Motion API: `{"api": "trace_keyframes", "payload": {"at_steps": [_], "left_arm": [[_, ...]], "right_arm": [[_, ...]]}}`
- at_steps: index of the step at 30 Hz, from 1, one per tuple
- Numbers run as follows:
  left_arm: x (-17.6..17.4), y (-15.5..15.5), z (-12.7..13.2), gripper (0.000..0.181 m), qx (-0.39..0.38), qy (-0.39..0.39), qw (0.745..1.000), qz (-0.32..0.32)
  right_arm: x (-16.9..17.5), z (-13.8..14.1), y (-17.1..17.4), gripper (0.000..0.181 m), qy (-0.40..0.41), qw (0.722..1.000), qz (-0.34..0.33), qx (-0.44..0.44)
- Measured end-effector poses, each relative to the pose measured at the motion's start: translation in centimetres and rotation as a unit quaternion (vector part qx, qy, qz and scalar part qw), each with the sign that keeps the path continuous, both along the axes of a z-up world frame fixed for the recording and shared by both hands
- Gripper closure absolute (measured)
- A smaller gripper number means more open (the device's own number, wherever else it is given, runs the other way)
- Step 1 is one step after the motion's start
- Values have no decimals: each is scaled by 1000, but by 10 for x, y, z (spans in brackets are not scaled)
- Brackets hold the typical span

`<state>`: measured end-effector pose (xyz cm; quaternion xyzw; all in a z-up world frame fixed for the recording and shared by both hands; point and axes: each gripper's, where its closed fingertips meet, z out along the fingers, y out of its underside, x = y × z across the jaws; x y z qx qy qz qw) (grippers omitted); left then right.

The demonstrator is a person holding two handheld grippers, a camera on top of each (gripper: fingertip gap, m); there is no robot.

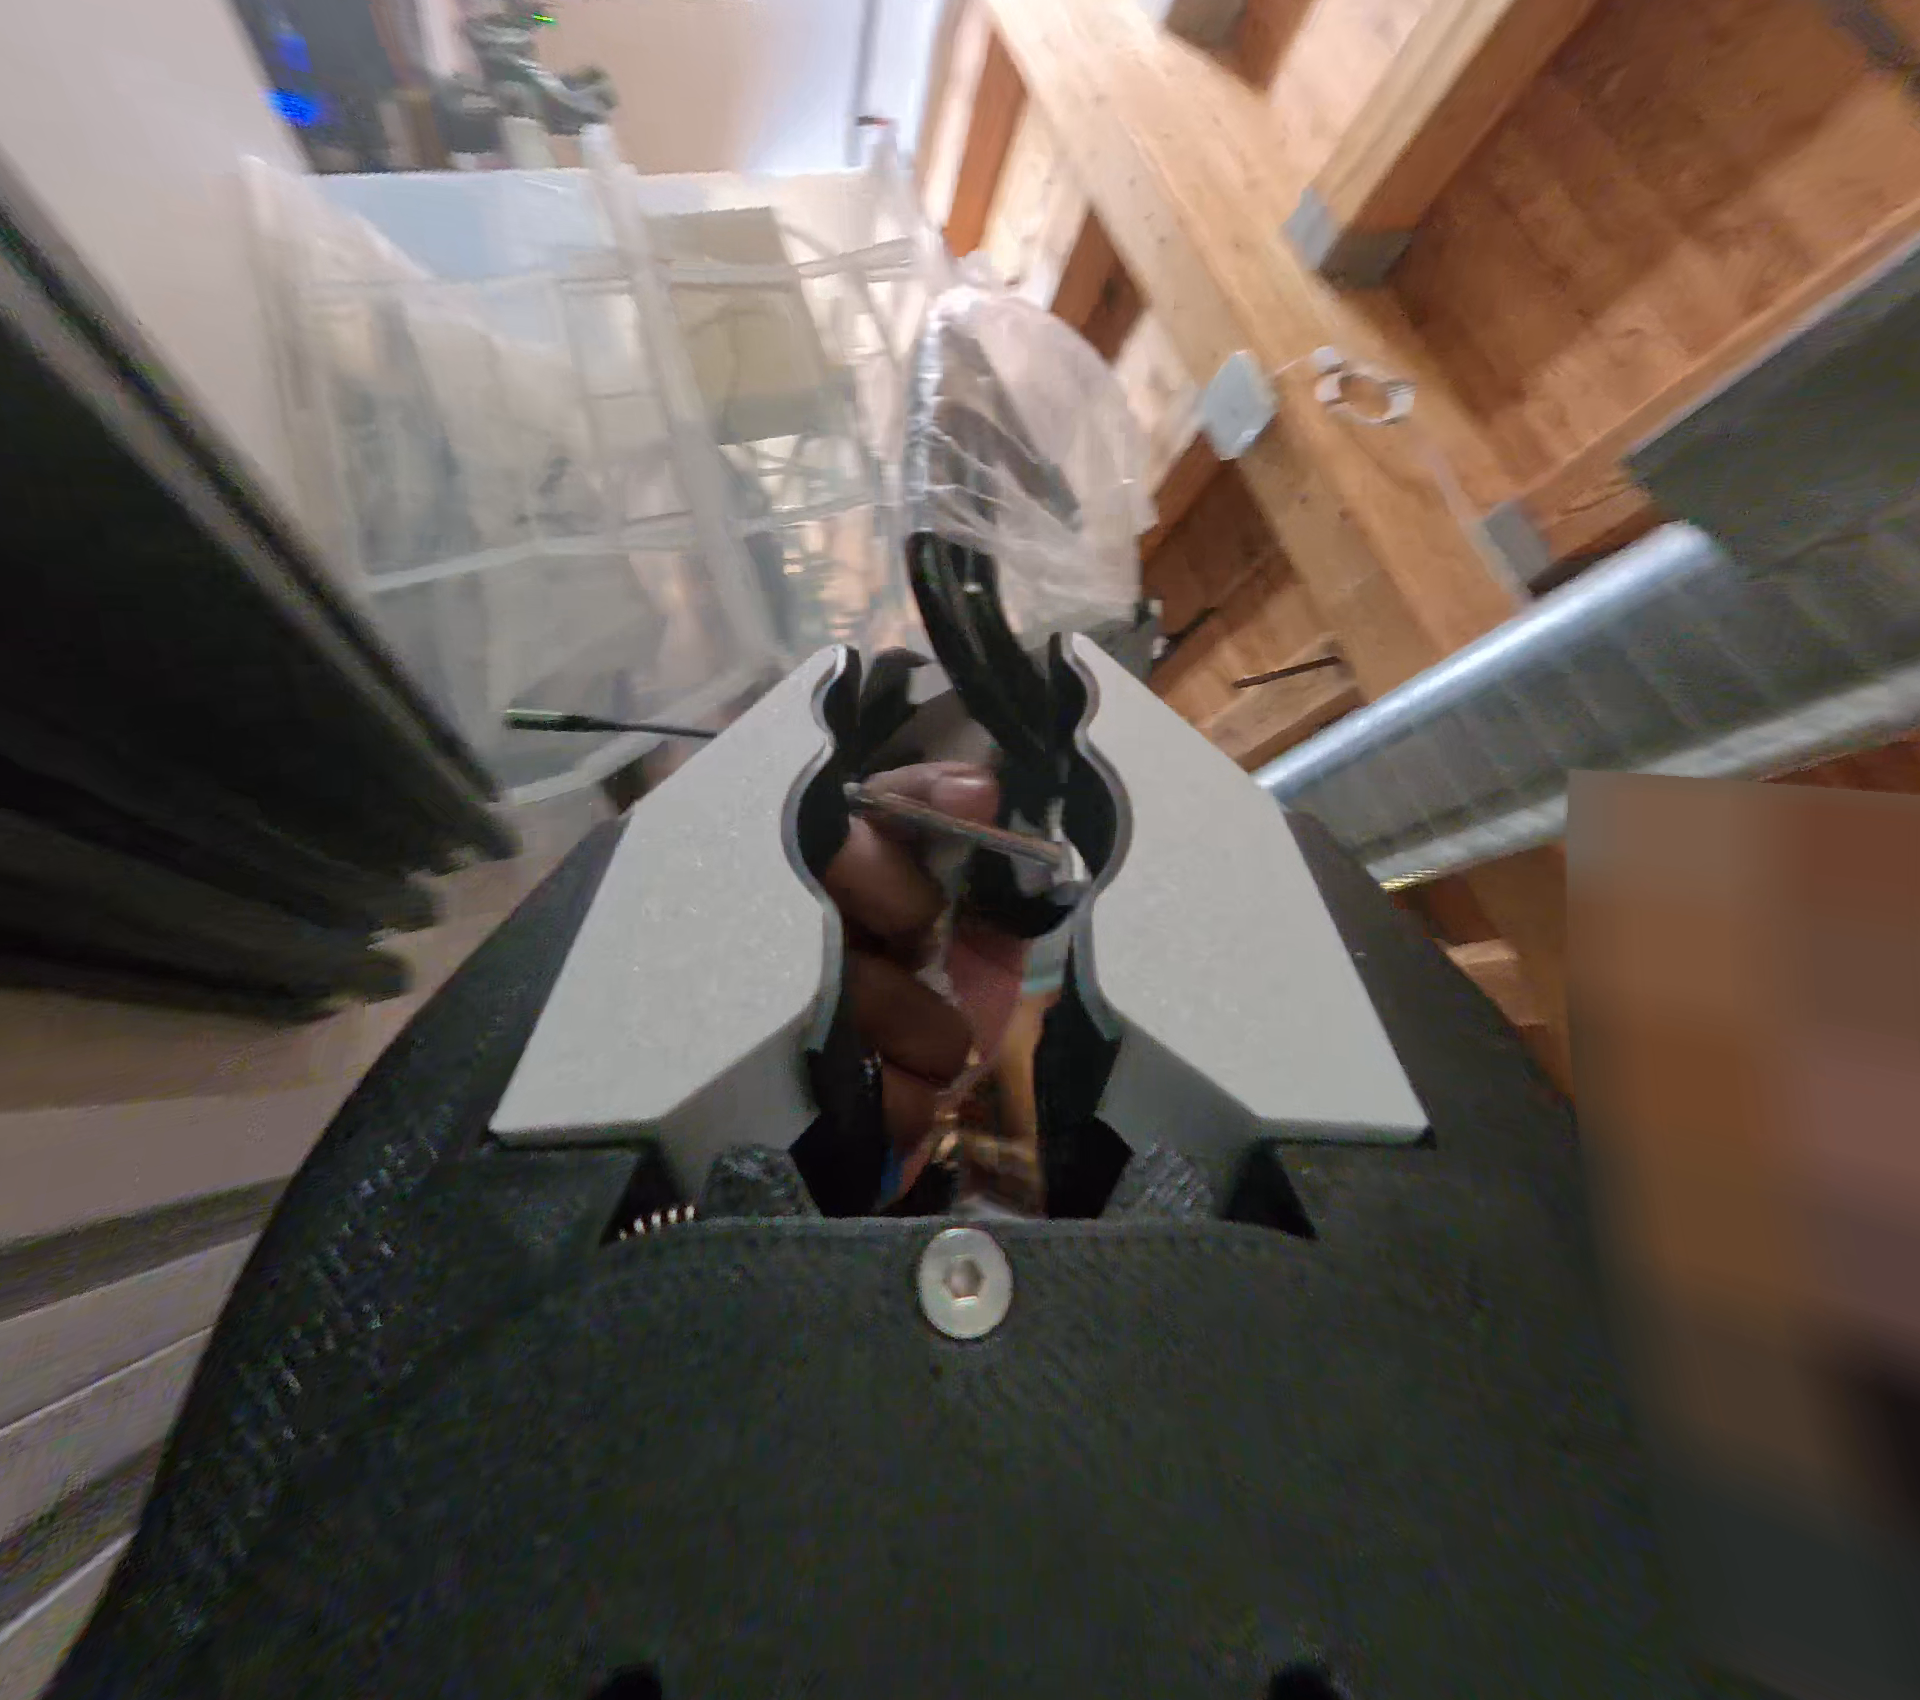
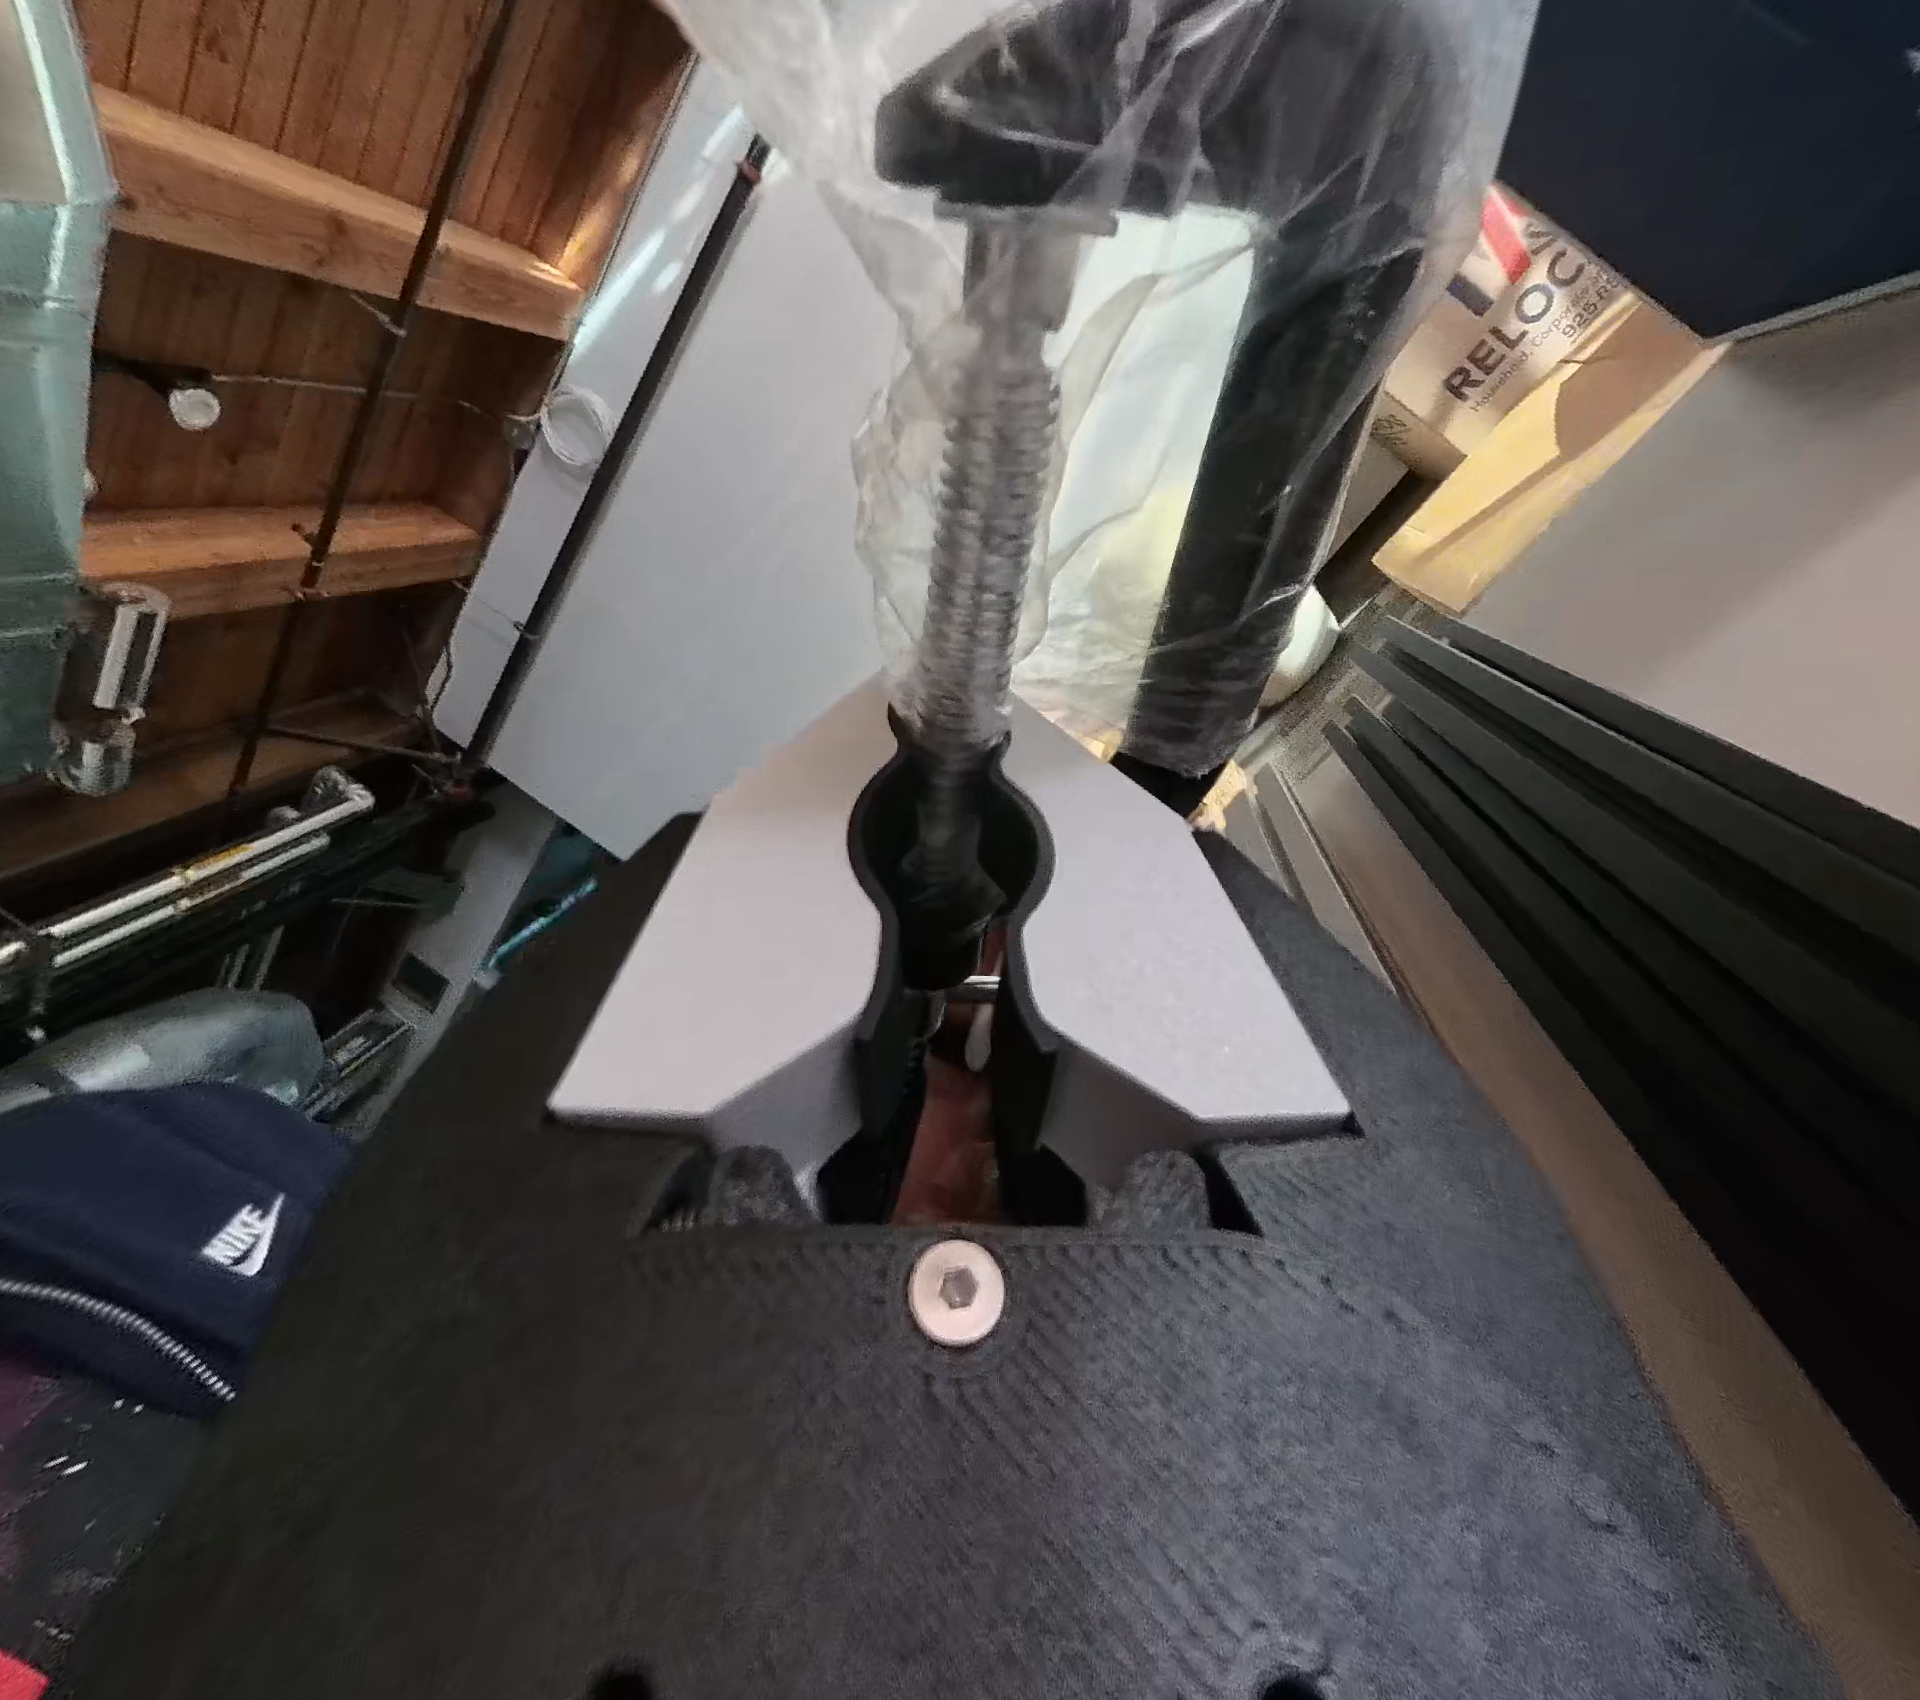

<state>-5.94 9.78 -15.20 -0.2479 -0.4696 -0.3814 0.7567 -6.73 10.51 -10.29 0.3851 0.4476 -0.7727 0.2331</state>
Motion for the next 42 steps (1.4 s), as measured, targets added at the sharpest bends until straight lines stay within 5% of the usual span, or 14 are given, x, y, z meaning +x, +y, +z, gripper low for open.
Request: {"api": "trace_keyframes", "payload": {"at_steps": [1, 5, 10, 27, 37, 42], "left_arm": [[2, 2, 7, 130, 26, 1, 1000, -7], [7, 14, 19, 131, 58, 11, 998, -30], [6, 5, 27, 152, 102, 20, 994, -20], [3, 1, 34, 155, 122, 13, 992, -12], [6, -13, 30, 155, 68, 51, 995, 55], [2, -19, 27, 156, 40, 72, 993, 78]], "right_arm": [[1, 3, -1, 178, 4, 1000, 3, 1], [6, 10, -8, 180, 13, 1000, 19, -2], [10, 11, -16, 180, 18, 999, 29, 2], [17, 17, -24, 181, 48, 996, 73, 22], [14, -3, -29, 170, 97, 978, 44, 177], [10, -9, -29, 150, 111, 965, 40, 233]]}}
